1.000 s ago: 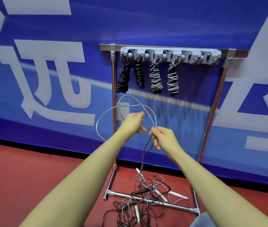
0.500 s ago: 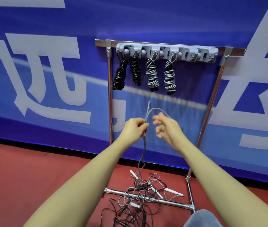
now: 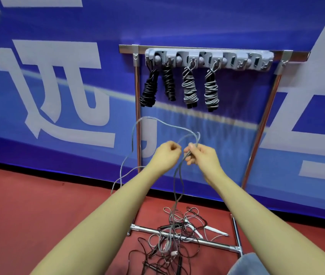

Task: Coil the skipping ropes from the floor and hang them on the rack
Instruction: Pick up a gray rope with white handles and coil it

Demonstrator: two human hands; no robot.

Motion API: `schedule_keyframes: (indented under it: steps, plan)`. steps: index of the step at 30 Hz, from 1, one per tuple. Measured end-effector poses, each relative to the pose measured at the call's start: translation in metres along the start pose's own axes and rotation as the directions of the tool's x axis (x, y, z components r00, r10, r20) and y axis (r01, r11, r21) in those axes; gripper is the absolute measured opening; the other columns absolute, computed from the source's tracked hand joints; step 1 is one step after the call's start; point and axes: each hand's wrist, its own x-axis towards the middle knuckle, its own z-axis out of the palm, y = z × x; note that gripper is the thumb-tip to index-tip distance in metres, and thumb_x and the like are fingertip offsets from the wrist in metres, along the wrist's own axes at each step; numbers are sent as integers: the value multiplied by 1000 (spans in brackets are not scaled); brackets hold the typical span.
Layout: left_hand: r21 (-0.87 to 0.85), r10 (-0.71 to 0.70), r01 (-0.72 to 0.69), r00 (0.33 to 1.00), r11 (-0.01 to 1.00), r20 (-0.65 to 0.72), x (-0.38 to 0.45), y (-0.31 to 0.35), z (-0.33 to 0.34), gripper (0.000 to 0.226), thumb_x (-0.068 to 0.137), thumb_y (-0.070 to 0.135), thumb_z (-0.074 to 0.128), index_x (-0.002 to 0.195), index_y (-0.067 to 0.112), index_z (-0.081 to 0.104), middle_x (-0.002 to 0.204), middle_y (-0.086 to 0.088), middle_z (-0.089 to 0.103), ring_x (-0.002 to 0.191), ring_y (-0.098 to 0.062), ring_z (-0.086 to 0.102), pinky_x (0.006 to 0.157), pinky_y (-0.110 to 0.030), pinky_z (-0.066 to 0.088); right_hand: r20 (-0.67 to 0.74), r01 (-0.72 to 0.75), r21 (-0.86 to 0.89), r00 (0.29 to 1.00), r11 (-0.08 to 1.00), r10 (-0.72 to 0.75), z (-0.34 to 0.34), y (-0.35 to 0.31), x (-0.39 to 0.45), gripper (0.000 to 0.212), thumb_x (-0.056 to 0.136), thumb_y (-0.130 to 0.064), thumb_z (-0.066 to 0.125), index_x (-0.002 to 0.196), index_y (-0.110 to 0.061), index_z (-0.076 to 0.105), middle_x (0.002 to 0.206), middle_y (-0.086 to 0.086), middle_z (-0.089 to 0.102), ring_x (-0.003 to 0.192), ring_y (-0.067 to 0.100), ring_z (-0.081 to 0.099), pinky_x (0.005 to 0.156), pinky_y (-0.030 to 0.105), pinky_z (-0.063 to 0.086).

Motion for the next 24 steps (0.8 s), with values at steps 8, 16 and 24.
schedule_keyframes:
  steps: [8,16,24]
  plan:
    - [77,92,-91,996,993,-8,-10,-25,6,27,89,20,62,69,2,59,58,-6,59,41,0,51,52,-16,45,-33,6,313,999,950,5,-3,-28,7,27,100,-17,47,84,-3,63,75,8,61,56,9,57,50,19,47]
    - [73,184,-181,982,981,-50,3,5,-4,26,89,18,61,69,2,57,52,-1,57,40,-2,53,53,-14,45,349,-30,-530,903,848,251,-17,30,-24,18,89,-24,65,106,-16,65,85,-8,62,68,3,55,58,13,41]
    - [-147,56,-70,994,987,-94,5,17,-2,22,96,15,44,111,8,59,91,-4,58,66,-15,55,62,-25,45,24,-24,-172,999,985,29,-5,12,-7,29,99,-12,47,74,-5,59,64,8,59,37,4,49,43,17,43]
